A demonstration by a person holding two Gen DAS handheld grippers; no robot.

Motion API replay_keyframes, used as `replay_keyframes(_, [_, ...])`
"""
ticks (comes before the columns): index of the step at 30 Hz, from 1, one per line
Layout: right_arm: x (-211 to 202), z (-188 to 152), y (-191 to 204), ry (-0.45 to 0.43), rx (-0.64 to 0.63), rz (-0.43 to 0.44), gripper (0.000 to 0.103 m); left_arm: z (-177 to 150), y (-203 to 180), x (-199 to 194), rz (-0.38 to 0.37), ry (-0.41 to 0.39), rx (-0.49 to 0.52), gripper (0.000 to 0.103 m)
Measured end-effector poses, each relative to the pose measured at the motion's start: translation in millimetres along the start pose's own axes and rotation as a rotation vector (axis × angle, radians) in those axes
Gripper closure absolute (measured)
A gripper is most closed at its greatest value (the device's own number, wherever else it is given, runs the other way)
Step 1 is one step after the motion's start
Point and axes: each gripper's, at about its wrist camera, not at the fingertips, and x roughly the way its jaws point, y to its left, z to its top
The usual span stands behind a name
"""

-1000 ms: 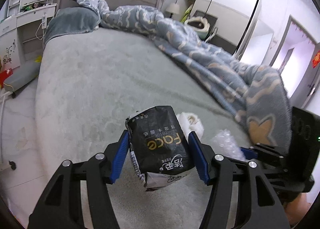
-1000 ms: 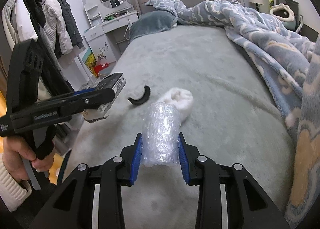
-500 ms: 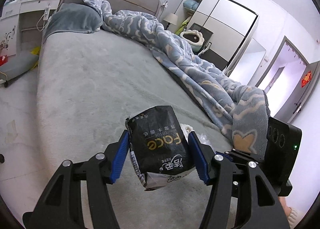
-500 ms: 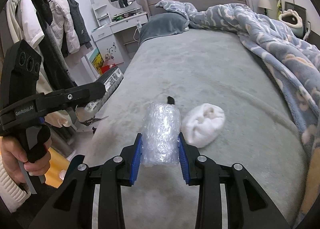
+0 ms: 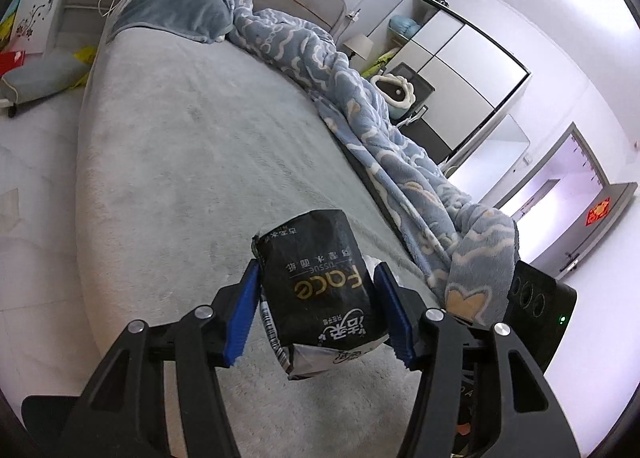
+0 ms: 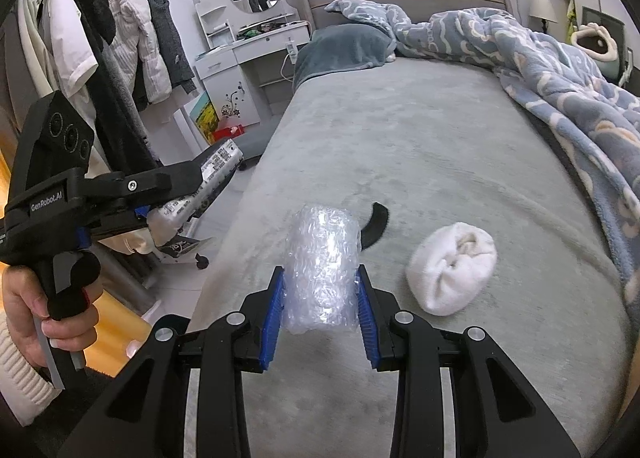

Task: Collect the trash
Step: 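Carry the black package and bubble wrap with both tools to the bin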

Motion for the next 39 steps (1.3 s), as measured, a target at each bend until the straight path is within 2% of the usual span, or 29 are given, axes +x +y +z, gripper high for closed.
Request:
replay_keyframes(4, [7.3, 2.8, 6.4, 0.011, -0.009, 0.009, 0.068, 2.1, 5.3, -6.5, 0.008, -0.001, -0.003, 0.044])
replay_keyframes(10, [16.4, 5.7, 21.0, 0.022, -0.029, 0.028, 0.068, 2.3, 10.6, -17.5, 0.057, 0.002, 0.028, 0.044])
replay_keyframes(18, [34.9, 9.5, 47.2, 0.051, -0.067, 0.059, 0.068, 2.4, 27.9, -35.9, 0.222, 0.015, 0.102, 0.044])
replay_keyframes(26, [57.6, 13.5, 83.5, 0.076, -0.113, 0.097, 0.068, 1.2, 48.2, -55.8, 0.307, 0.03, 0.152, 0.044])
replay_keyframes(32, [75.6, 15.2, 110.9, 0.099, -0.146, 0.124, 0.068, -3.2, 69.2, -68.6, 0.382, 0.076, 0.187, 0.044])
replay_keyframes(39, [95.9, 9.5, 149.0, 0.142, -0.216, 0.16, 0.068, -10.0, 94.5, -85.3, 0.411, 0.132, 0.204, 0.043])
